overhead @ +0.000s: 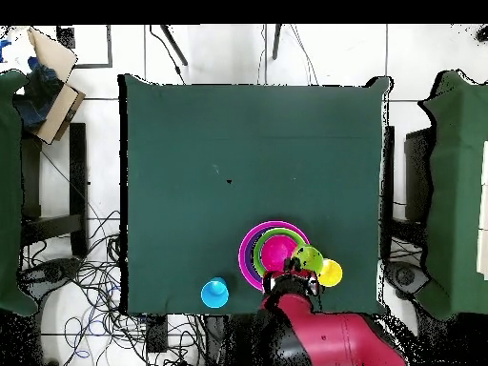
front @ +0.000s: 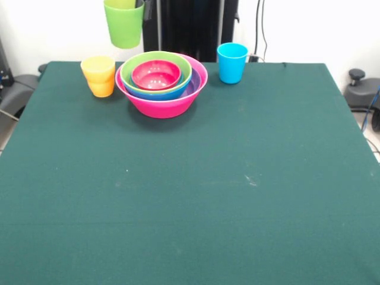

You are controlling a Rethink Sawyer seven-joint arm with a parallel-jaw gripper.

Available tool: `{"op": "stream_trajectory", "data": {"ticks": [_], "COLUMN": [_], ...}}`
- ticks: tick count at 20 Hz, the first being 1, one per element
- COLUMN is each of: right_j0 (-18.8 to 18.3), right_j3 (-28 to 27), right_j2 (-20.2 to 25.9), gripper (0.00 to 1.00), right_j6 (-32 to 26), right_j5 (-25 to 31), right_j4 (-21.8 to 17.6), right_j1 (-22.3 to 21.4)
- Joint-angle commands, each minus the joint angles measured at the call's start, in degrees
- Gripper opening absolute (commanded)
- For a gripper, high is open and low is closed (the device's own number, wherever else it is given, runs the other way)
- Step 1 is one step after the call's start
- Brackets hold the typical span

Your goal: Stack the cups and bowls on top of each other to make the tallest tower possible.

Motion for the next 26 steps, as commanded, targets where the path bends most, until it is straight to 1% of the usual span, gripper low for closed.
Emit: {"op": "stream_trajectory", "data": {"ticks": [1,2,3,4,7,9,10,13,14,16,17,18,20,21,22,23,24,25,26], "right_j0": [5.56,6.37,8.15,9.11,12.93,13.93,14.01,12.74,12.31,10.68,8.68,7.6,4.6,2.59,1.5,-0.5,-1.58,-3.32,-4.24], "right_j3": [0.03,-0.27,-1.0,-1.39,-2.93,-2.99,-2.76,-2.05,-1.82,-0.96,-0.11,0.35,1.61,2.35,2.73,3.42,3.72,4.1,4.21], "right_j2": [-5.55,-6.58,-8.84,-10.11,-15.62,-17.35,-17.73,-15.69,-15.11,-12.64,-9.69,-8.09,-3.53,-0.6,0.99,3.76,5.26,7.69,8.95], "gripper": [0.0,0.0,0.0,0.0,0.0,0.0,1.0,1.0,1.0,1.0,1.0,1.0,1.0,1.0,1.0,1.0,1.0,1.0,1.0], "right_j6": [9.68,9.83,10.29,10.34,10.3,9.75,9.02,8.9,8.75,7.84,7.0,6.46,4.64,3.12,2.22,0.44,-0.66,-2.57,-3.68], "right_j5": [-4.62,-5.41,-7.24,-8.38,-14.14,-16.54,-17.29,-14.69,-14.65,-11.83,-8.66,-7.14,-2.92,-0.32,1.0,3.22,4.42,6.36,7.44], "right_j4": [-1.03,-1.02,-1.16,-1.04,-0.13,0.65,1.38,1.59,1.8,1.93,2.52,2.97,4.98,6.77,7.86,9.96,11.24,13.4,14.69], "right_j1": [5.81,6.58,8.33,9.44,14.59,16.31,16.71,15.29,14.39,11.05,8.12,6.62,2.58,0.18,-1.07,-3.2,-4.3,-5.88,-6.75]}}
